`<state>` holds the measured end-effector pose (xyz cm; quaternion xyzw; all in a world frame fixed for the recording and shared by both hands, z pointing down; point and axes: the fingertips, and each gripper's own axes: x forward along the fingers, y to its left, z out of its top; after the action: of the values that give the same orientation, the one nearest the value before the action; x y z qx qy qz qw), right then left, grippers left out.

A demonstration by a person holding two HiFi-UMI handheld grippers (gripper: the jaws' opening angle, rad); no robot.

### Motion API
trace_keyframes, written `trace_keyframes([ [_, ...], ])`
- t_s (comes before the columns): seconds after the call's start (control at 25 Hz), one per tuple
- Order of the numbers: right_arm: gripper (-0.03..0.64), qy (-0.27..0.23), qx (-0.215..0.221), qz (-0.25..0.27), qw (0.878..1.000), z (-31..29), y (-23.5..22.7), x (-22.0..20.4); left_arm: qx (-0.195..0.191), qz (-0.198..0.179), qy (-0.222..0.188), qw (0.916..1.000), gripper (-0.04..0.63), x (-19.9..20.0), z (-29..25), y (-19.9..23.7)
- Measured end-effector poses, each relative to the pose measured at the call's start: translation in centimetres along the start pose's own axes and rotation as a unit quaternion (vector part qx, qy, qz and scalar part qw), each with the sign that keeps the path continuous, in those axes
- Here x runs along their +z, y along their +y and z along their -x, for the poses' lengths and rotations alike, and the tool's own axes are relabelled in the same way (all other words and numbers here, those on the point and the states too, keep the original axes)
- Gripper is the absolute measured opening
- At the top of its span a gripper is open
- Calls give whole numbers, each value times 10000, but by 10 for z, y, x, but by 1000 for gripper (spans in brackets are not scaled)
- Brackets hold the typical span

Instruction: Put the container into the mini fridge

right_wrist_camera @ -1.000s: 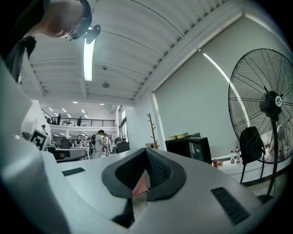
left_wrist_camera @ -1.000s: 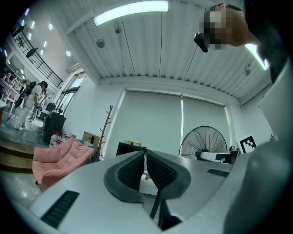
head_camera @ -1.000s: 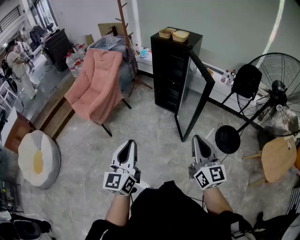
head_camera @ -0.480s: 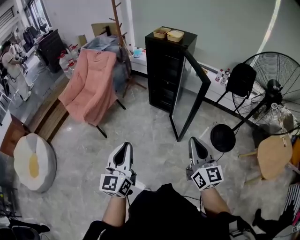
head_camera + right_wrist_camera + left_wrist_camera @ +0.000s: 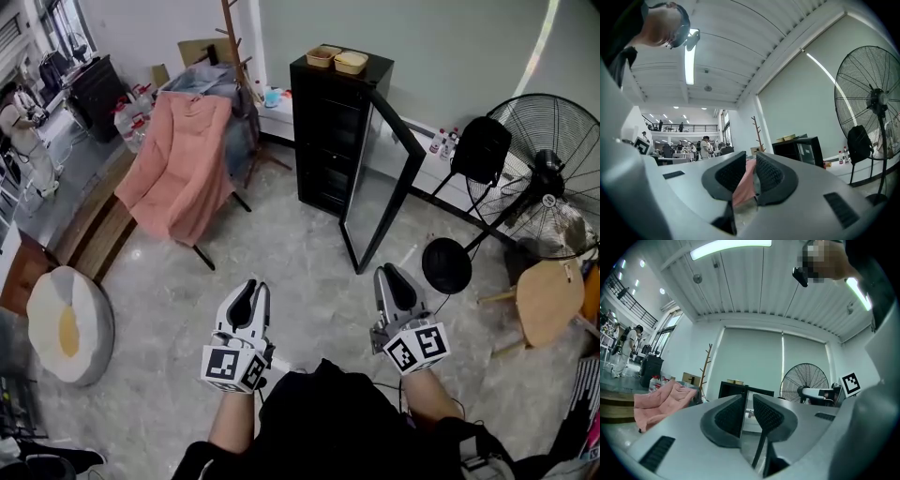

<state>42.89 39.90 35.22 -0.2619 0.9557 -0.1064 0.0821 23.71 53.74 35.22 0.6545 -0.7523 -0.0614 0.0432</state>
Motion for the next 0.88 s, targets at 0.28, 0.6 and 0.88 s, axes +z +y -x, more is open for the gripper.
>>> trace_keyframes([
  [0.28, 278, -45, -128, -126, 9998, -14, 20, -9, 140, 68, 108, 9998, 292, -4, 13, 25],
  [0.6, 293, -63, -172, -27, 9998, -25, 52, -17, 153, 135, 133, 9997, 328, -3, 28, 59],
  [0.88, 293, -32, -169, -8, 9999, -57, 36, -18, 175, 209, 166, 9995, 328, -8, -2, 79],
])
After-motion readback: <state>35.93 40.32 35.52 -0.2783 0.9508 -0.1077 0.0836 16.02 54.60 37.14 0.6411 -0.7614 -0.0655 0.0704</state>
